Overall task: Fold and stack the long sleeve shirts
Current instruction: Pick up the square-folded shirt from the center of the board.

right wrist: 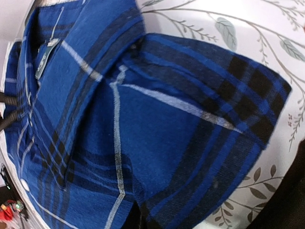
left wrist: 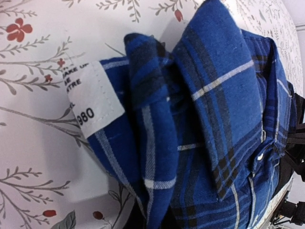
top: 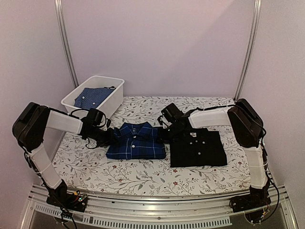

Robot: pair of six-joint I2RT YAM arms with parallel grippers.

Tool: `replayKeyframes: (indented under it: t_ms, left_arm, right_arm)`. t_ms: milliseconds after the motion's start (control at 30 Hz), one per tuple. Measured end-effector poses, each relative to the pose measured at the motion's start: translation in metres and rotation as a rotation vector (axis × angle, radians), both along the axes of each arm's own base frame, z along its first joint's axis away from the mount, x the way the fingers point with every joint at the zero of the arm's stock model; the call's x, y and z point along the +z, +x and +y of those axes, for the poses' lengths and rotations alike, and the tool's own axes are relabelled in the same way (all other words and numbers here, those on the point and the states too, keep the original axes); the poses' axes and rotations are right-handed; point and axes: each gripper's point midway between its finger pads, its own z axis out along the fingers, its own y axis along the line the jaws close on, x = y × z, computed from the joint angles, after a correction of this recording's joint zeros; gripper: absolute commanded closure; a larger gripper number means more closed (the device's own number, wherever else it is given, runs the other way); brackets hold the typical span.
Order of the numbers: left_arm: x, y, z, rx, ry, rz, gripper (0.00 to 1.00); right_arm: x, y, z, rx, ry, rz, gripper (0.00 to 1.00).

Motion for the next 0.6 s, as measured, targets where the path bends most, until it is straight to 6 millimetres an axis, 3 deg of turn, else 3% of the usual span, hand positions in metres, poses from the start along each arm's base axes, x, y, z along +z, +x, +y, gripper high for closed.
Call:
replayKeyframes:
  t_ms: [200,433,600]
  left_arm:
    - [0.016,-0.005,-0.008,-0.019,-0.003,0.004,1.0]
    - [0.085,0.009,-0.034,-0.068,-0.054,-0.116,1.0]
    - [0.115,0.003,-0.05,-0.109,-0.088,-0.154,1.0]
  right_arm:
    - [0.012,0.006,-0.001,-0.011,-0.035,-0.014,1.0]
    - [0.03,0.011,-0.009,-0.028,-0.079,-0.042,1.0]
    - [0.06,0.008,-0.019,-0.035,-0.089,-0.072,1.0]
